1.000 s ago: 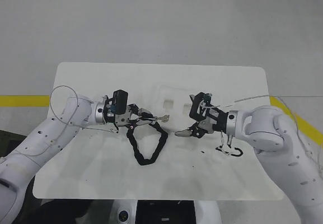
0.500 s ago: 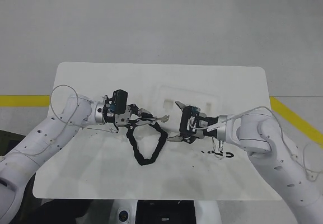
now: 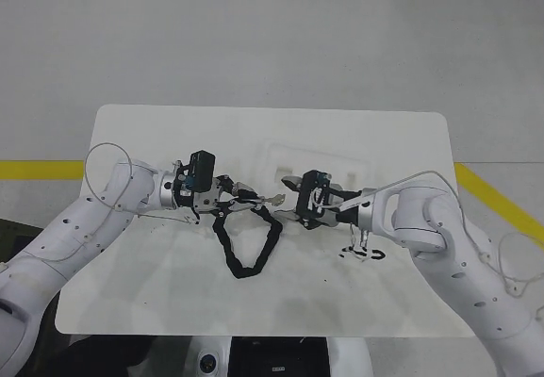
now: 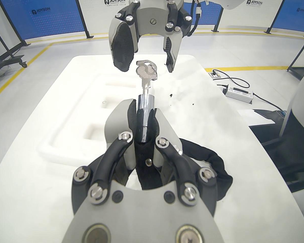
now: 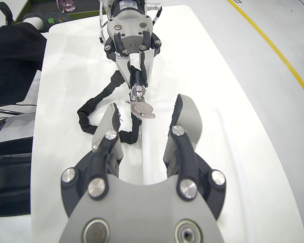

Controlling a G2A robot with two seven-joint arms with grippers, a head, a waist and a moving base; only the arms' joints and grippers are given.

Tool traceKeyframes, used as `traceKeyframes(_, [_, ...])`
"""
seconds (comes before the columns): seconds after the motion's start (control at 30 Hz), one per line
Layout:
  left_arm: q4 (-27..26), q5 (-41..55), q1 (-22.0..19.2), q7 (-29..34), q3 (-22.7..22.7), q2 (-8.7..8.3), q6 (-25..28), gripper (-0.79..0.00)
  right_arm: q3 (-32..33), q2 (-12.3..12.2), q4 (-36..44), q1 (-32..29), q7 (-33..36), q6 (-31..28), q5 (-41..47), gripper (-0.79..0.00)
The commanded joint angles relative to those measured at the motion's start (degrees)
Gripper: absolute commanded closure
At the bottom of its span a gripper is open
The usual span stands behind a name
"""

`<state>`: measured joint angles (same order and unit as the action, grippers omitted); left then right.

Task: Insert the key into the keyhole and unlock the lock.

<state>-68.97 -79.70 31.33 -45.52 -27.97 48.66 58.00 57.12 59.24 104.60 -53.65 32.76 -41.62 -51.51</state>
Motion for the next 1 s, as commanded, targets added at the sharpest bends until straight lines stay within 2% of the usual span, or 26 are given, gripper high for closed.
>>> traceKeyframes(0.0, [0.00,0.00,0.00,0.00,0.00,0.00,0.00,0.000,-0.27,0.05,0.06,0.09,0.15,0.02,-0.21,-0.351])
traceKeyframes(0.17, [0.00,0.00,0.00,0.00,0.00,0.00,0.00,0.000,-0.71,0.16,0.24,0.36,0.55,0.48,-1.13,-0.336])
traceKeyframes(0.4, [0.00,0.00,0.00,0.00,0.00,0.00,0.00,0.000,-1.05,0.28,0.63,0.47,0.17,1.08,-2.81,-0.246])
traceKeyframes(0.53, [0.00,0.00,0.00,0.00,0.00,0.00,0.00,0.000,-1.56,0.44,0.71,0.67,-0.30,1.09,-3.40,-0.126])
traceKeyframes(0.6, [0.00,0.00,0.00,0.00,0.00,0.00,0.00,0.000,-1.72,0.51,0.59,0.73,-0.62,1.01,-3.42,-0.009])
traceKeyframes(0.8, [0.00,0.00,0.00,0.00,0.00,0.00,0.00,0.000,-1.94,0.71,-0.31,0.70,-1.71,1.08,-1.98,0.000])
traceKeyframes(0.97, [0.00,0.00,0.00,0.00,0.00,0.00,0.00,0.000,-1.94,0.90,-2.09,0.74,-1.37,1.34,4.04,0.000])
